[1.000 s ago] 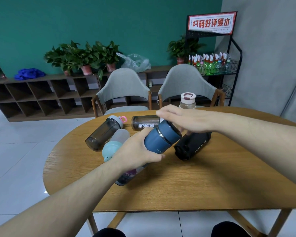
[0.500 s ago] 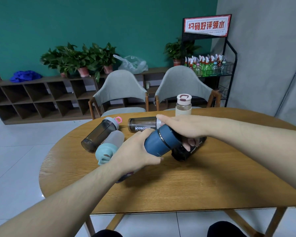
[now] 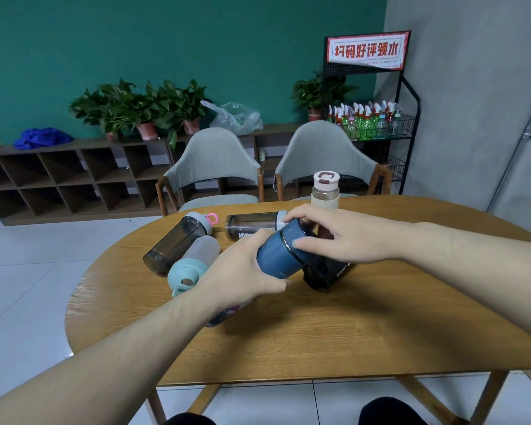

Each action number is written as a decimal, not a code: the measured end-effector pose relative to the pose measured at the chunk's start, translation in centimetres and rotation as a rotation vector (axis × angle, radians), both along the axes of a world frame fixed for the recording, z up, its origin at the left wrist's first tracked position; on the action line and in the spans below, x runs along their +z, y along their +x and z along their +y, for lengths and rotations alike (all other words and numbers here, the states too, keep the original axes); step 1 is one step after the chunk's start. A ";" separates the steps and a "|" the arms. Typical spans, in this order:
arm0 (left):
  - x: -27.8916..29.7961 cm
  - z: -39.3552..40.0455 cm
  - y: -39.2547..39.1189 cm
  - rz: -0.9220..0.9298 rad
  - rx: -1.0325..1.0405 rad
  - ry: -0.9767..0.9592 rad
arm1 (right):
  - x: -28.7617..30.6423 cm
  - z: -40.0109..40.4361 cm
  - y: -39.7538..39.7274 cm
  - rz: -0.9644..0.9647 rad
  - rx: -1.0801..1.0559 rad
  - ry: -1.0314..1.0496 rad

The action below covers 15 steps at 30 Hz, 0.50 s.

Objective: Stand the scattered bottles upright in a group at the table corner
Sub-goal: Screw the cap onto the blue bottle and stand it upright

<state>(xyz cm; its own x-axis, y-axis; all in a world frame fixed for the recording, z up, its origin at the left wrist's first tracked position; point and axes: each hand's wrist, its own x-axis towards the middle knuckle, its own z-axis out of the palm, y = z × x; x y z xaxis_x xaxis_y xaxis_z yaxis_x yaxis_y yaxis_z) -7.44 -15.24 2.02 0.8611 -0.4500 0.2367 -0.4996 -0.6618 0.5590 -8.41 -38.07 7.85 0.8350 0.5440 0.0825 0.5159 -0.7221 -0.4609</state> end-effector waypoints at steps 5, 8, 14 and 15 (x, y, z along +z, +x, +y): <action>-0.2 -0.5 -0.2 -0.021 0.018 0.042 | -0.2 1.9 0.3 0.416 -0.348 0.126; -0.1 -0.6 -0.3 -0.012 -0.001 0.045 | -0.3 1.7 0.4 0.534 -0.442 0.080; 0.3 -0.6 0.2 0.021 0.011 0.033 | -0.6 -1.7 -0.5 -0.147 0.019 -0.060; 0.4 -0.6 0.2 0.021 0.004 0.036 | -0.7 -2.0 -0.7 -0.173 0.067 -0.100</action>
